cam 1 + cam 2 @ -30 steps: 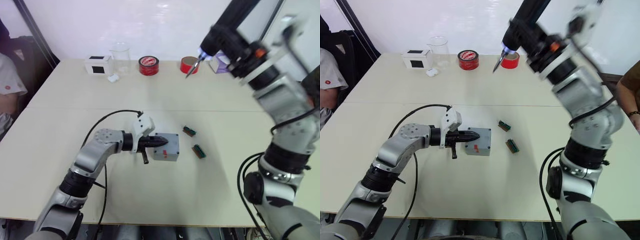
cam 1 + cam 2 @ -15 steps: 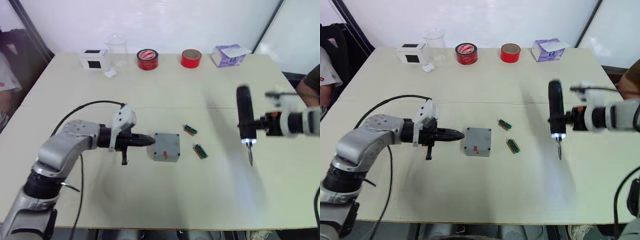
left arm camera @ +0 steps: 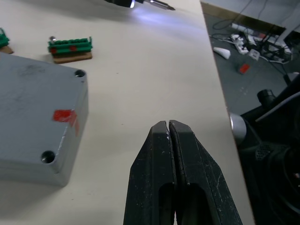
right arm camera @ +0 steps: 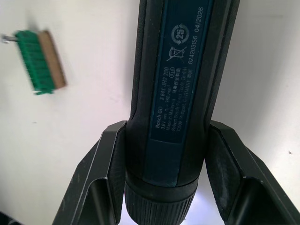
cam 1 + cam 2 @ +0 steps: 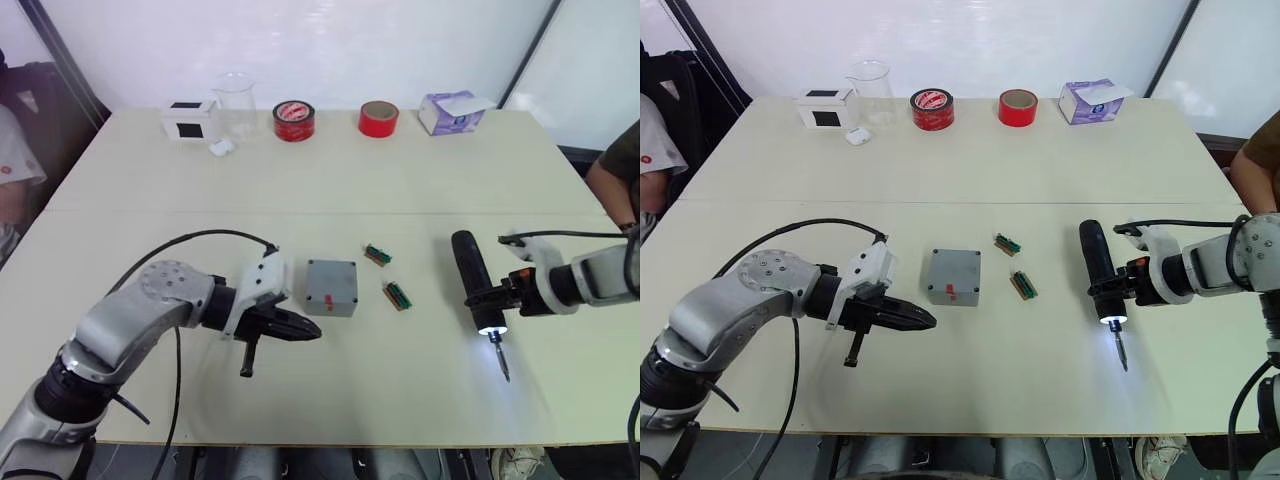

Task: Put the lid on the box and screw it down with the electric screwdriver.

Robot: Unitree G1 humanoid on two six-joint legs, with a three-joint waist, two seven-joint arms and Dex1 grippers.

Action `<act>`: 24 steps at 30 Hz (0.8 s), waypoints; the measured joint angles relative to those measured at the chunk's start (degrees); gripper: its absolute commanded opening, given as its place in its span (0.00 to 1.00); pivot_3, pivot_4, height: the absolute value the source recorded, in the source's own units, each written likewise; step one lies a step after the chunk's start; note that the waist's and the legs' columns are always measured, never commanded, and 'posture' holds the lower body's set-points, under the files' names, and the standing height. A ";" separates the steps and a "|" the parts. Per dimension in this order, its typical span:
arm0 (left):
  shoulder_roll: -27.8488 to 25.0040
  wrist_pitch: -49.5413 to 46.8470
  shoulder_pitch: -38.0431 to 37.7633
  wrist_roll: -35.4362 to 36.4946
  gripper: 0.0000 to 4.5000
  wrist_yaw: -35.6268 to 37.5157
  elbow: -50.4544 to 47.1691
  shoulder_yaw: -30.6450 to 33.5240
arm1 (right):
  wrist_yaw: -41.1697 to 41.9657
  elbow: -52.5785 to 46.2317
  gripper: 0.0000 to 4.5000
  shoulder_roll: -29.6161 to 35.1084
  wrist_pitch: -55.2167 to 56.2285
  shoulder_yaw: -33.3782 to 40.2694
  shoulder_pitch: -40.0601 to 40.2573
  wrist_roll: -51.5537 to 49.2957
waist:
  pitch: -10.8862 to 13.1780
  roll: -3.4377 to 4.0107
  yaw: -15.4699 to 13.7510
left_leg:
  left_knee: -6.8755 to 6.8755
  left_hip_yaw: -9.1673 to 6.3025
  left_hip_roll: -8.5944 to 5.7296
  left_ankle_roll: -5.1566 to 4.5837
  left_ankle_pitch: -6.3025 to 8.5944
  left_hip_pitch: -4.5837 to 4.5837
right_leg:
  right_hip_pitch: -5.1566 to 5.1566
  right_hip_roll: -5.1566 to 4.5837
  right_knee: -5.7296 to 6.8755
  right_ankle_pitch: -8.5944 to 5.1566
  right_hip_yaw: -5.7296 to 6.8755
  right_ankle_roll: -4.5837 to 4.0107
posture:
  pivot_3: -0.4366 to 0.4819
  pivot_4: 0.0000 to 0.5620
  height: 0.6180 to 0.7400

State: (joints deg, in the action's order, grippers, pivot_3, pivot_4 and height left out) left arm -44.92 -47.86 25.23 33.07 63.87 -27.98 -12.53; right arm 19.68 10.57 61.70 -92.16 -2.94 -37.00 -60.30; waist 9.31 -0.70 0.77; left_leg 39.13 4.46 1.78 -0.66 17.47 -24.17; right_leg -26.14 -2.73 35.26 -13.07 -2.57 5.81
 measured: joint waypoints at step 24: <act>-0.27 2.56 -0.47 -1.86 0.00 -6.95 16.15 11.38 | 22.71 -21.00 0.98 2.80 14.43 3.60 -4.95 11.48 | -0.01 0.01 -0.22 | 0.08 -0.01 0.04 0.01 0.00 0.07 | 0.06 0.02 0.22 0.06 0.07 0.05 | 0.48 0.27 1.00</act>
State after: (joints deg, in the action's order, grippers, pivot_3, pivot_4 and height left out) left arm -45.20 -45.30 24.75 31.21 56.92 -11.83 -1.14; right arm 42.38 -10.42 64.50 -77.74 0.66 -41.94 -48.83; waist 9.30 -0.69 0.55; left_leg 39.21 4.45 1.82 -0.65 17.47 -24.11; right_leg -26.08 -2.71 35.48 -13.01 -2.49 5.86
